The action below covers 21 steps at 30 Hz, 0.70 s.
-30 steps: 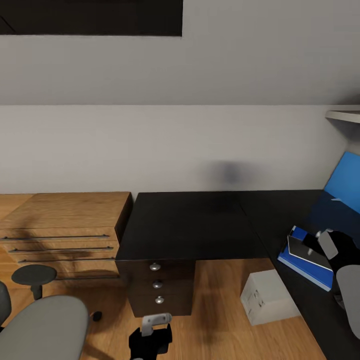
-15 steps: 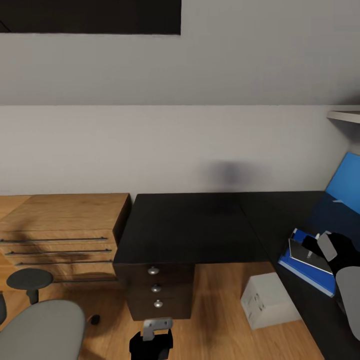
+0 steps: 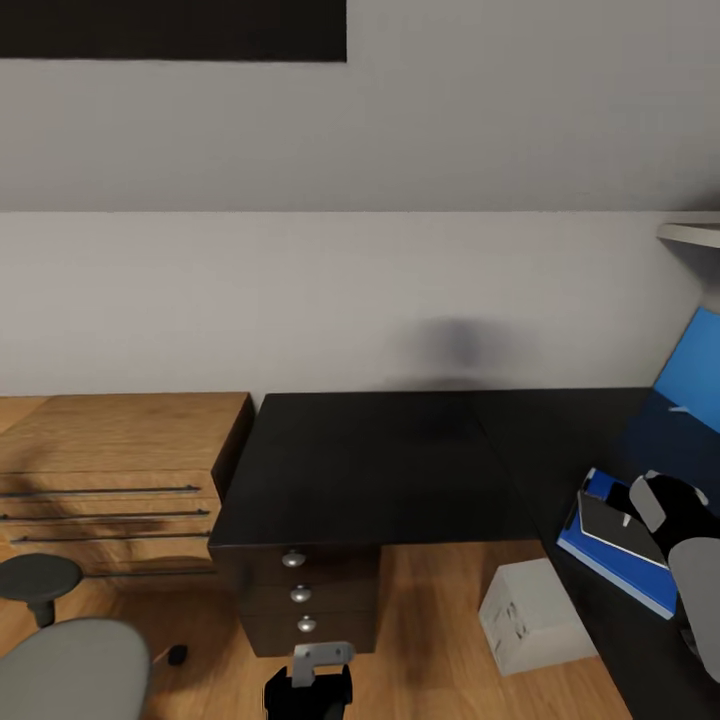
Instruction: In the bedroom, organize the workspace by keeping the computer under the desk, ensuring the monitor is on the desk, placing the keyboard on the desk next to the monitor, placing the mouse on the desk next to the keyboard, moving the folder from the swivel chair onto the desk next to the mouse, stacking the notebook on top of the folder with the pen on top of the notebook, and positioning the swivel chair next to the desk.
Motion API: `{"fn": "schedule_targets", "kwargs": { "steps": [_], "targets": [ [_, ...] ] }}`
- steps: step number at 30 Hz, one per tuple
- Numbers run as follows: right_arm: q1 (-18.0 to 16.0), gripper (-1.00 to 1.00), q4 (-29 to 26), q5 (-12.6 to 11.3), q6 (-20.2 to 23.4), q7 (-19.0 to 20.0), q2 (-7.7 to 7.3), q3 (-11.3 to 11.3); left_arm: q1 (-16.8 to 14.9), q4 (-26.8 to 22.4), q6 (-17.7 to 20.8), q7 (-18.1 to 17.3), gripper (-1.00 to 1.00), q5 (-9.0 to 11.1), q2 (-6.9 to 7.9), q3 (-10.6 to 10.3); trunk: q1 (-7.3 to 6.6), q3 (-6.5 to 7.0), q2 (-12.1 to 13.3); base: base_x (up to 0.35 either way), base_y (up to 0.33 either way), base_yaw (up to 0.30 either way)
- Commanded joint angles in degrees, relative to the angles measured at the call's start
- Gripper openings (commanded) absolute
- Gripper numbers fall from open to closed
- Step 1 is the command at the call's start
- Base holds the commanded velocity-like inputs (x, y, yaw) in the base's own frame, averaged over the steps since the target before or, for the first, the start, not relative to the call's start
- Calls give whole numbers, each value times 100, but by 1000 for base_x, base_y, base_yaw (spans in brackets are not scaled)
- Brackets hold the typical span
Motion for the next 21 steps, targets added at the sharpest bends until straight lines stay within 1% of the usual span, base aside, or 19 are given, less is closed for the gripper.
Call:
{"fn": "schedule_targets", "kwargs": {
  "steps": [1,3,7,10,13,18,21],
  "targets": [
    [-2,-100,12,-13,12,-37,6,-2,-8,-10,25,42,100,22,5,-26,2,-6,-4,111,-117,0],
    [-2,-100,68,58,10,-39,12,-1,-8,-11,24,42,100,22,5,-35,2,-6,-4,58,-61,0],
    [-2,-100,102,114,9,-41,15,0,-8,-29,24,32,100,22,5,-47,2,-6,-4,24,-25,0],
    [-2,-100,111,134,9,-41,16,2,-8,-66,24,26,100,22,5,-100,2,-6,-4,6,-7,0],
    [-2,-100,113,141,9,-41,16,7,-8,-188,28,25,100,37,10,-105,2,-6,-4,1,-1,0],
    [-2,-100,118,167,7,-41,16,9,-9,-365,33,22,100,62,13,-118,112,-96,-205,0,0,0],
    [-2,-100,122,306,8,-45,16,9,-8,-385,33,24,100,65,13,-121,178,-150,-325,0,0,0]
  ]
}}
